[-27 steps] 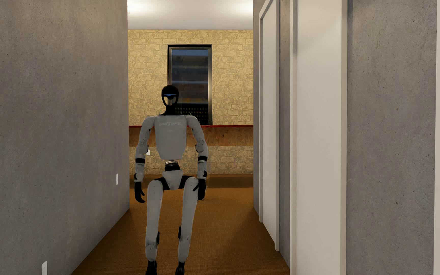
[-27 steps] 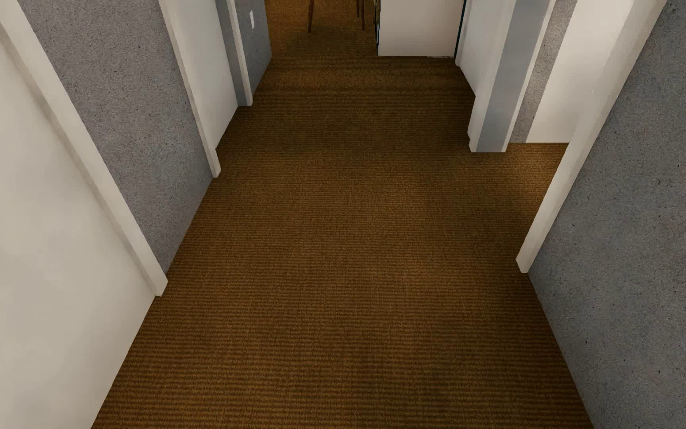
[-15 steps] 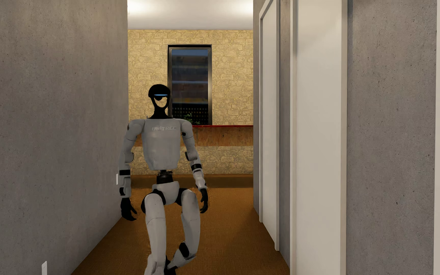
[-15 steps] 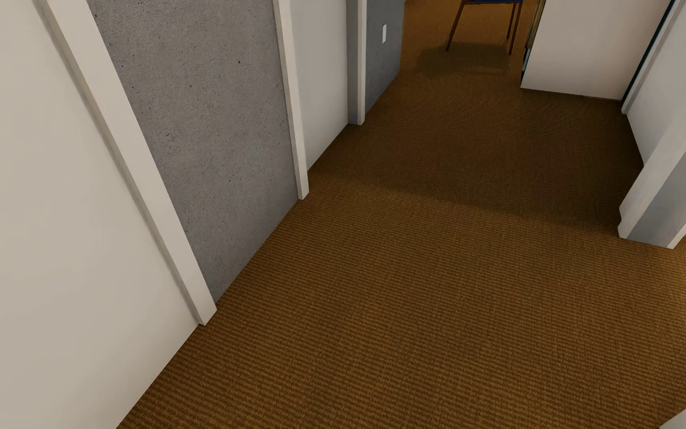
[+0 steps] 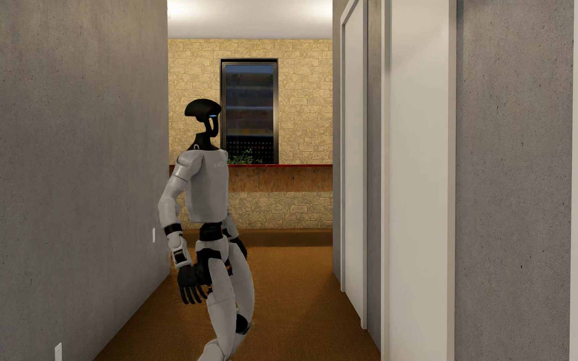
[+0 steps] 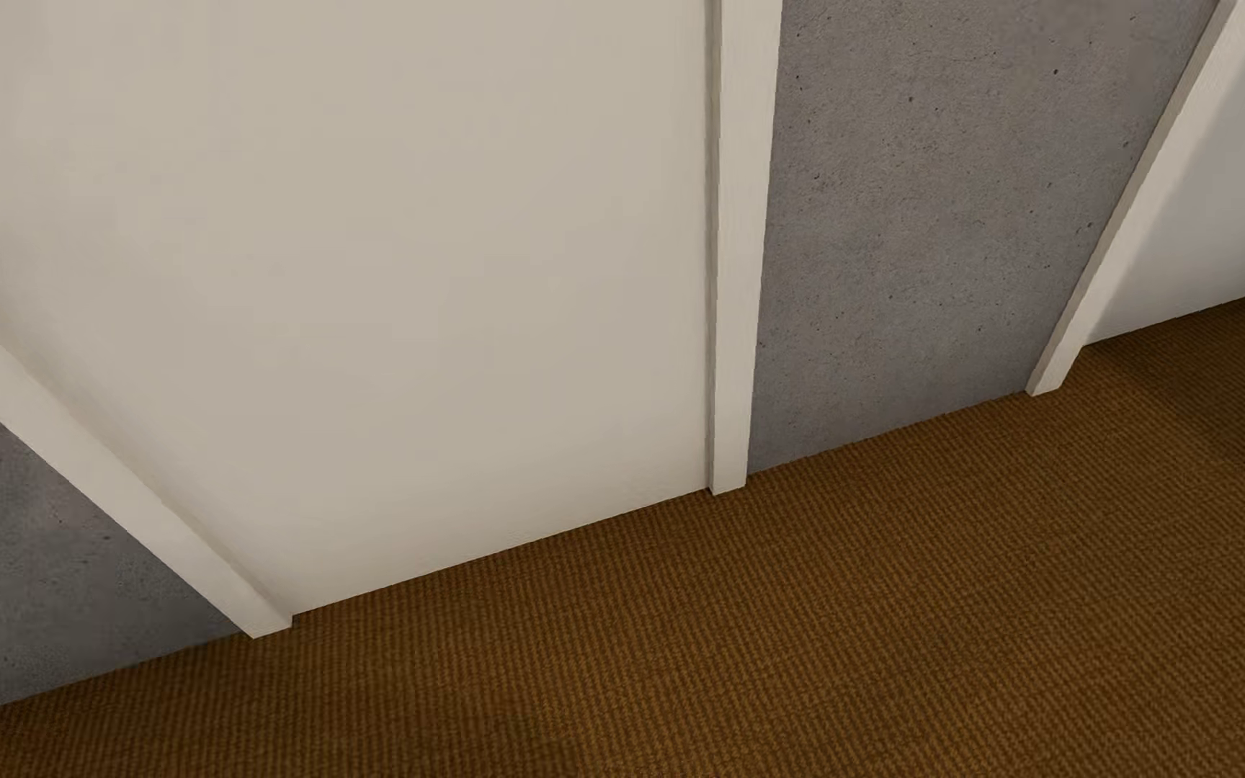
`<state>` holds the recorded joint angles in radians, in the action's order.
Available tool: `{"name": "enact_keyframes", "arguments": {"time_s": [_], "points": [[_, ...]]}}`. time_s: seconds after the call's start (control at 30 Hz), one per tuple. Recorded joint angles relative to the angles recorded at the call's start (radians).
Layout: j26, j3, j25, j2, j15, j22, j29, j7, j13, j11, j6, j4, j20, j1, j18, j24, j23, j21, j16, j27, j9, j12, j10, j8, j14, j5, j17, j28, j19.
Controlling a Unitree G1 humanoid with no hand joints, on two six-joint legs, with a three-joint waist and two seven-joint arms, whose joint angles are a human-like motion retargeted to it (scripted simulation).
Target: Walk to the desk
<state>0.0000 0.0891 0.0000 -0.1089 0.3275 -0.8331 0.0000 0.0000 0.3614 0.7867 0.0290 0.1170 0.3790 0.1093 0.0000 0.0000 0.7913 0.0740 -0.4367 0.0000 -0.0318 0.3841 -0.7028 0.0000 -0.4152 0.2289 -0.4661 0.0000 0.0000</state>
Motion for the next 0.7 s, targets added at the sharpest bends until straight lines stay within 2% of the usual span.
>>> {"name": "enact_keyframes", "arguments": {"time_s": [0.17, 0.3, 0.37, 0.47, 0.53, 0.6, 0.7], "points": [[0.0, -0.045, 0.0, 0.01, -0.011, 0.041, 0.0, 0.0, 0.005, -0.003, 0.004, -0.018, -0.026, 0.061, 0.0, 0.0, -0.043, 0.047, 0.01, 0.0, -0.016, -0.016, 0.054, 0.0, 0.156, 0.031, 0.005, 0.0, 0.0], [0.0, -0.084, 0.0, 0.024, -0.007, 0.022, 0.0, 0.0, -0.03, -0.04, 0.007, -0.044, -0.009, 0.161, 0.0, 0.0, -0.069, 0.109, 0.029, 0.0, -0.042, -0.025, 0.05, 0.0, 0.178, 0.04, 0.017, 0.0, 0.0], [0.0, -0.111, 0.0, 0.026, 0.001, 0.017, 0.0, 0.0, -0.062, -0.062, 0.006, -0.053, 0.016, 0.187, 0.0, 0.0, -0.099, 0.138, 0.036, 0.0, -0.056, -0.005, 0.061, 0.0, 0.197, 0.038, 0.017, 0.0, 0.0], [0.0, -0.108, 0.0, 0.011, 0.012, -0.002, 0.0, 0.0, -0.101, -0.041, -0.001, -0.048, 0.076, 0.233, 0.0, 0.0, -0.204, 0.175, 0.057, 0.0, -0.069, 0.031, 0.07, 0.0, 0.292, 0.054, 0.004, 0.0, 0.0], [0.0, -0.115, 0.0, 0.021, 0.024, -0.015, 0.0, 0.0, -0.102, -0.03, 0.008, -0.033, 0.117, 0.258, 0.0, 0.0, -0.271, 0.194, 0.068, 0.0, -0.073, 0.045, 0.055, 0.0, 0.353, 0.068, 0.006, 0.0, 0.0], [0.0, -0.129, 0.0, 0.073, 0.015, -0.026, 0.0, 0.0, -0.083, -0.055, 0.016, -0.006, 0.134, 0.307, 0.0, 0.0, -0.314, 0.194, 0.081, 0.0, -0.071, 0.057, 0.003, 0.0, 0.309, 0.064, 0.022, 0.0, 0.0], [0.0, -0.187, 0.0, 0.202, -0.03, -0.021, 0.0, 0.0, -0.041, -0.125, 0.025, 0.023, 0.14, 0.373, 0.0, 0.0, -0.316, 0.193, 0.096, 0.0, -0.059, 0.079, -0.104, 0.0, 0.131, 0.04, 0.04, 0.0, 0.0]]}}
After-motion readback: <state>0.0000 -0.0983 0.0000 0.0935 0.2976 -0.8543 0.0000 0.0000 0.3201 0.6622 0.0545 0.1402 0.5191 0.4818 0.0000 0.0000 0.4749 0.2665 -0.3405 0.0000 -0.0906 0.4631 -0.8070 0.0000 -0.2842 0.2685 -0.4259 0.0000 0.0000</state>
